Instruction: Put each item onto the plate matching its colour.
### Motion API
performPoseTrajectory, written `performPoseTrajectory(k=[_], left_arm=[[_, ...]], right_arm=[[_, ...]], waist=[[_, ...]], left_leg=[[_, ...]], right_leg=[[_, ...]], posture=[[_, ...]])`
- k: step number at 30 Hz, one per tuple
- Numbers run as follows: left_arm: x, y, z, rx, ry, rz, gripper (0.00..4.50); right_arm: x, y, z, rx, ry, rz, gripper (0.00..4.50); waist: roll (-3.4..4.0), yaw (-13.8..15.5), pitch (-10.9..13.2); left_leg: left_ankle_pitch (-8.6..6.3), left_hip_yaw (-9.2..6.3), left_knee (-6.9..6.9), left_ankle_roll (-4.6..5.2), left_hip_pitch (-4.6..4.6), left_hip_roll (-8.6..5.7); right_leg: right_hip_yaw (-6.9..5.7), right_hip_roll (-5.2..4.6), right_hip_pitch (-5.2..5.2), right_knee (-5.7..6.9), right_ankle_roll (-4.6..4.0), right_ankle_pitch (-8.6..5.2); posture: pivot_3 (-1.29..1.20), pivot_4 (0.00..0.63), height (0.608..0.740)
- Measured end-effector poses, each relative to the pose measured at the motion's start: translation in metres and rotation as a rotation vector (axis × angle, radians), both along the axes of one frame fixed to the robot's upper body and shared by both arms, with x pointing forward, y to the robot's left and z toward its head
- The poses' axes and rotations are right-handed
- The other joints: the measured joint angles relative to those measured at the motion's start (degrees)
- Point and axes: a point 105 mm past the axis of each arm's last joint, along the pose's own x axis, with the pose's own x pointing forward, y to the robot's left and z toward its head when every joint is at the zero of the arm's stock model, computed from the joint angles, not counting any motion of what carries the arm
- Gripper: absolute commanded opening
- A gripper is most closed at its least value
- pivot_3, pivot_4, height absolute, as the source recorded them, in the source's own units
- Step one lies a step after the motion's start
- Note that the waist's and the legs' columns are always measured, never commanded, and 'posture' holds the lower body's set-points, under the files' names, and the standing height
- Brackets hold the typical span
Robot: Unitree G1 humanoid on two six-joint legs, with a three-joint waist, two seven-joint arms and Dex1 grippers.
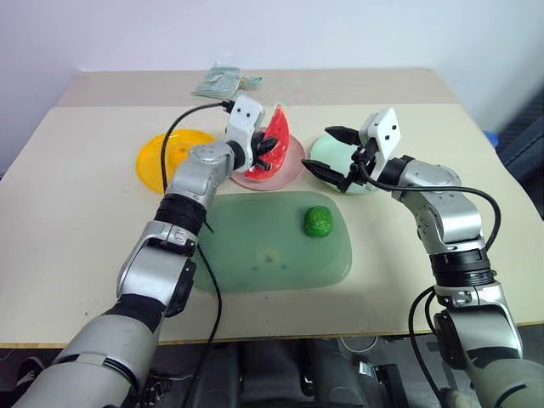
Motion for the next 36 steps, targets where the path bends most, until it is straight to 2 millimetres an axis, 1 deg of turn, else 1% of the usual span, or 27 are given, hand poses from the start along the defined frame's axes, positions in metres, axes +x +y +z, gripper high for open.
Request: performPoseTrajectory(k=[1, 2, 4, 5, 7, 8, 10, 12, 14, 16, 17, 20, 23, 24, 26, 28, 32, 35, 36], left_arm=[[0.002, 0.0, 0.0, -0.017, 0.009, 0.003, 1.52], [0.003, 0.0, 0.001, -0.022, 0.005, 0.002, 1.78], [0.004, 0.001, 0.006, -0.03, -0.025, -0.003, 2.69], [0.005, 0.001, 0.009, -0.04, -0.039, -0.001, 3.21], [0.003, -0.001, 0.02, -0.081, -0.079, -0.04, 4.14], [0.001, -0.002, 0.027, -0.094, -0.102, -0.061, 4.44], [-0.006, -0.002, 0.045, -0.111, -0.168, -0.112, 4.44], [-0.018, 0.003, 0.057, -0.122, -0.198, -0.179, 4.44], [-0.039, 0.013, 0.061, -0.145, -0.187, -0.28, 4.44], [-0.066, 0.031, 0.062, -0.165, -0.164, -0.382, 4.44], [-0.077, 0.036, 0.062, -0.154, -0.163, -0.417, 4.44], [-0.125, 0.047, 0.052, -0.101, -0.148, -0.596, 4.44], [-0.16, 0.059, 0.039, -0.178, -0.066, -0.706, 4.44], [-0.169, 0.064, 0.036, -0.185, -0.052, -0.725, 4.44], [-0.18, 0.07, 0.031, -0.158, -0.037, -0.751, 4.44], [-0.188, 0.075, 0.026, -0.102, -0.06, -0.751, 4.44], [-0.194, 0.082, 0.01, -0.045, -0.085, -0.741, 4.44], [-0.194, 0.084, 0.01, -0.017, -0.126, -0.734, 4.44], [-0.194, 0.084, 0.01, -0.006, -0.147, -0.726, 4.5]], right_arm=[[0.0, -0.001, -0.002, -0.001, 0.005, -0.004, 4.5], [0.0, -0.001, -0.003, -0.002, 0.008, -0.007, 4.5], [-0.002, -0.003, -0.003, -0.01, 0.006, -0.013, 4.5], [-0.003, -0.003, -0.003, -0.014, 0.001, -0.012, 4.5], [-0.006, -0.006, -0.005, -0.029, 0.002, -0.016, 4.5], [-0.007, -0.008, -0.008, -0.032, 0.01, -0.018, 4.5], [-0.012, -0.005, -0.011, -0.023, 0.043, 0.011, 4.5], [-0.019, -0.003, -0.015, -0.026, 0.078, 0.052, 4.5], [-0.031, -0.003, -0.022, -0.053, 0.125, 0.105, 4.5], [-0.038, -0.001, -0.032, -0.075, 0.179, 0.142, 4.5], [-0.04, 0.001, -0.034, -0.082, 0.186, 0.154, 4.5], [-0.043, 0.007, -0.045, -0.127, 0.212, 0.183, 4.5], [-0.043, 0.011, -0.053, -0.165, 0.221, 0.188, 4.5], [-0.043, 0.012, -0.057, -0.185, 0.225, 0.184, 4.5], [-0.042, 0.012, -0.065, -0.22, 0.235, 0.179, 4.5], [-0.041, 0.012, -0.071, -0.243, 0.248, 0.173, 4.5], [-0.039, 0.005, -0.081, -0.296, 0.274, 0.154, 4.5], [-0.038, 0.002, -0.085, -0.315, 0.282, 0.15, 4.5], [-0.038, 0.001, -0.086, -0.321, 0.288, 0.151, 4.24]], waist=[[0.0, 0.0, 0.0], [0.0, 0.0, 0.0], [0.0, 0.2, 0.0], [0.0, 0.2, 0.0], [-0.01, 0.2, 0.0], [-0.01, 0.2, 0.0], [0.0, 0.1, 0.0], [0.01, -0.3, 0.0], [0.05, -0.5, 0.0], [0.06, -0.6, 0.0], [0.06, -0.5, 0.0], [0.08, -0.1, 0.0], [0.06, 0.2, 0.0], [0.06, 0.2, 0.0], [0.06, 0.3, 0.0], [0.06, 0.2, 0.0], [0.06, 0.1, 0.0], [0.06, 0.2, 0.0], [0.06, 0.1, 0.0]], left_leg=[[0.0, 0.0, 0.02, 0.0, -0.02, 0.0], [0.0, 0.01, 0.02, 0.0, -0.02, -0.01], [0.0, 0.0, 0.03, 0.0, -0.02, -0.01], [0.0, 0.01, 0.03, 0.0, -0.02, -0.01], [0.0, 0.01, 0.03, 0.0, -0.04, -0.01], [0.0, 0.01, 0.03, 0.0, -0.04, -0.01], [0.0, 0.01, 0.02, 0.0, -0.01, 0.0], [0.0, 0.01, -0.01, 0.0, 0.01, 0.03], [0.0, 0.01, -0.05, -0.01, 0.04, 0.08], [0.01, -0.01, -0.03, -0.02, 0.05, 0.1], [0.01, -0.01, -0.01, -0.03, 0.05, 0.11], [0.01, 0.0, 0.03, -0.03, 0.06, 0.1], [0.01, -0.01, 0.08, -0.03, 0.04, 0.09], [0.01, -0.02, 0.09, -0.02, 0.04, 0.08], [0.01, -0.02, 0.09, -0.02, 0.05, 0.07], [0.01, -0.01, 0.09, -0.02, 0.06, 0.07], [0.01, 0.0, 0.08, -0.02, 0.06, 0.08], [0.01, 0.0, 0.08, -0.02, 0.05, 0.08], [0.01, 0.0, 0.08, -0.01, 0.06, 0.08]], right_leg=[[0.0, 0.0, 0.0, -0.01, 0.0, 0.0], [0.0, -0.02, 0.0, -0.01, 0.01, 0.0], [0.0, -0.02, 0.0, -0.01, 0.01, 0.0], [0.0, -0.02, 0.0, -0.01, 0.01, 0.0], [0.0, -0.02, 0.0, 0.0, 0.01, 0.0], [0.0, -0.02, 0.0, 0.0, 0.01, 0.0], [0.0, -0.02, 0.0, 0.02, 0.01, 0.0], [0.01, 0.01, 0.0, 0.04, 0.0, 0.0], [0.02, 0.05, -0.01, 0.07, -0.01, -0.01], [0.03, 0.07, -0.01, 0.12, -0.02, -0.01], [0.03, 0.07, -0.01, 0.12, -0.02, -0.01], [0.04, 0.03, 0.01, 0.11, -0.03, -0.01], [0.04, 0.0, 0.03, 0.11, -0.03, -0.01], [0.03, -0.01, 0.03, 0.11, -0.03, -0.01], [0.03, -0.01, 0.04, 0.11, -0.04, -0.01], [0.04, -0.01, 0.04, 0.1, -0.04, -0.02], [0.03, 0.01, 0.03, 0.1, -0.05, -0.02], [0.03, 0.01, 0.04, 0.1, -0.05, -0.02], [0.03, 0.01, 0.04, 0.09, -0.05, -0.02]], posture=[[0.0, 0.15, 0.74], [0.0, 0.15, 0.74], [0.0, 0.15, 0.74], [0.0, 0.15, 0.74], [0.0, 0.15, 0.74], [0.0, 0.15, 0.74], [0.0, 0.15, 0.74], [0.0, 0.15, 0.74], [0.0, 0.15, 0.74], [0.0, 0.15, 0.74], [0.0, 0.15, 0.74], [0.0, 0.15, 0.74], [0.0, 0.15, 0.74], [0.0, 0.15, 0.74], [0.0, 0.15, 0.74], [0.0, 0.15, 0.74], [0.0, 0.15, 0.74], [0.0, 0.15, 0.74], [0.0, 0.15, 0.74]])
